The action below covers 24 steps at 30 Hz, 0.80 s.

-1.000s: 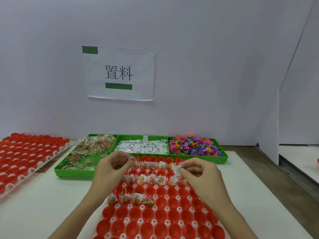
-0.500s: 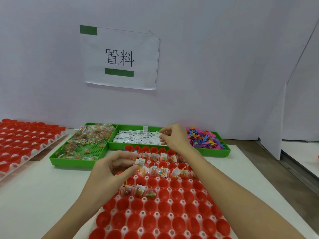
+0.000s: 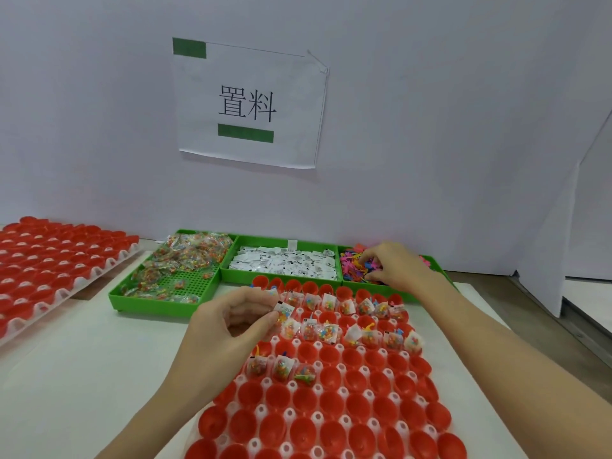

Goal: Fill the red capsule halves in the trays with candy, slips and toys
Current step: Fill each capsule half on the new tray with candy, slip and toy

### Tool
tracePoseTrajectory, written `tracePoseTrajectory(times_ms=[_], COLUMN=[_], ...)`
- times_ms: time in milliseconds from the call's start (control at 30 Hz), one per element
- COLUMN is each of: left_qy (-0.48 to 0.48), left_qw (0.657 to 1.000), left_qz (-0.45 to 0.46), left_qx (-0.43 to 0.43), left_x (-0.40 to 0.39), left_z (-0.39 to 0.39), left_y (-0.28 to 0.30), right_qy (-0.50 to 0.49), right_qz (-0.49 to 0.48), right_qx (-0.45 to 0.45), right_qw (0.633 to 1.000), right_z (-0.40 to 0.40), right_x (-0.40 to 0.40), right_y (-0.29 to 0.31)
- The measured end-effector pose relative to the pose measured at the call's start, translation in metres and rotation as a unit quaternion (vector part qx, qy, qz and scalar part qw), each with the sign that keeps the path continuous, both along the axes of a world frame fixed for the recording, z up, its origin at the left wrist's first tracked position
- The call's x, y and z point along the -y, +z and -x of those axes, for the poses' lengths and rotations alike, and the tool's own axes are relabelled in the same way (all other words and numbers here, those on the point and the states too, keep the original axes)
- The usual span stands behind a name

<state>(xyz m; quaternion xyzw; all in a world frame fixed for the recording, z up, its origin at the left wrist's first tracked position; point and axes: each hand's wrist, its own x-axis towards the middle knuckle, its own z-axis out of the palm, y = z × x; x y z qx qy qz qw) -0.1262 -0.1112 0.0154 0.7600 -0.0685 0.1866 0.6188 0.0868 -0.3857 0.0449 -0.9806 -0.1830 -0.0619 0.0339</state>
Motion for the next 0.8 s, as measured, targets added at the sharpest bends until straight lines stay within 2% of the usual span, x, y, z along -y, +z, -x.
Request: tracePoseTrajectory(times_ms=[100,367,433,567,700,800], left_qy=[-0.001,-0.004,0.011,0.015,0.007,0.004], left_qw=[1.0,1.0,1.0,1.0,0.999,0.999], left_qz=[-0.007,-0.025,-0.029,-0.025,-0.037,-0.036], left_qx=[0.0,0.0,0.0,-0.006,-0.01,-0.01], left_x=[0.002,0.005,0.003,0.004,0.006,0.006], left_z=[0.0,0.002,0.002,0.004,0.005,0.006], left_y=[-0.002,-0.002,-0.002,-0.002,-0.004,-0.003], right_qy=[-0.011,-0.009,0.003,0.021,0.012,0.0], right_qz=[-0.025,-0.063,-0.071,-0.013,0.022,-0.006], right_qx=[0.062,0.148,0.15,0.118,0.131,0.163], right_qw=[0.998,0.987,0.986,0.993,0.991,0.987], right_z=[-0.003,-0.005,-0.003,0.001,0.001,0.002], right_x=[-0.007,-0.024,-0.023,-0.02,-0.028,-0.03], right_y=[-0.008,-0.024,-0.024,-0.021,-0.019,-0.025])
